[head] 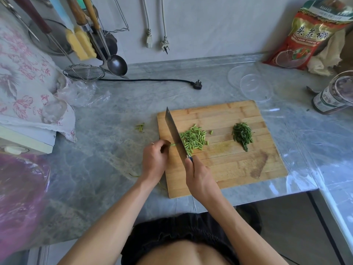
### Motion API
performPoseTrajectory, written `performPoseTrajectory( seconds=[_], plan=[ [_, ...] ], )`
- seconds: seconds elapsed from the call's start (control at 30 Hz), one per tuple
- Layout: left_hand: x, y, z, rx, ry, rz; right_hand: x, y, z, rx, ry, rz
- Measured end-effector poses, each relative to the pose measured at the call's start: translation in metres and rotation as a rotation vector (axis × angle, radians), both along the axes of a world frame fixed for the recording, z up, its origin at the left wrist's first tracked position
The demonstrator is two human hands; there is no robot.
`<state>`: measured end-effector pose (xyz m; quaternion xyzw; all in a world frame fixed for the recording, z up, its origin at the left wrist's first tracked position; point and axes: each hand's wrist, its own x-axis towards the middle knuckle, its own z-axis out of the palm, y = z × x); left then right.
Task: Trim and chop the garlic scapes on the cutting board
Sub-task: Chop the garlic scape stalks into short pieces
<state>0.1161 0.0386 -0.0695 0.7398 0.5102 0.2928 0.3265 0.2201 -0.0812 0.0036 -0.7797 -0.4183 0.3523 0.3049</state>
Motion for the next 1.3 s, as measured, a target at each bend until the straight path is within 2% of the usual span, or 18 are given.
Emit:
performPoseTrajectory(
  seconds=[0.13,0.5,0.73,0.93,1.1,1.3],
  plan=[
    [0.0,-0.003,-0.006,0.013,0.058,0.059,0.001,-0.004,-0.001,-0.012,-0.02,0.041],
    [0.004,-0.012,0.002,-0.043,-0.068,0.135,-0.003,-0.009,-0.001,-0.006,-0.104,0.143],
    [-0.007,-0.016,-0.004,0.018,0.012,0.095,0.003,-0.01,-0.004,0.04,-0.042,0.04],
    [-0.013,-0.014,0.004,0.037,-0.029,0.072,0.011,-0.008,-0.001,0.056,-0.056,0.046],
    [-0.024,-0.006,0.014,0.122,-0.038,0.117,0.013,-0.013,-0.006,0.064,-0.032,0.011],
    [-0.053,0.023,0.026,0.241,0.061,0.116,0.011,-0.013,-0.006,0.081,-0.012,0.013]
  ],
)
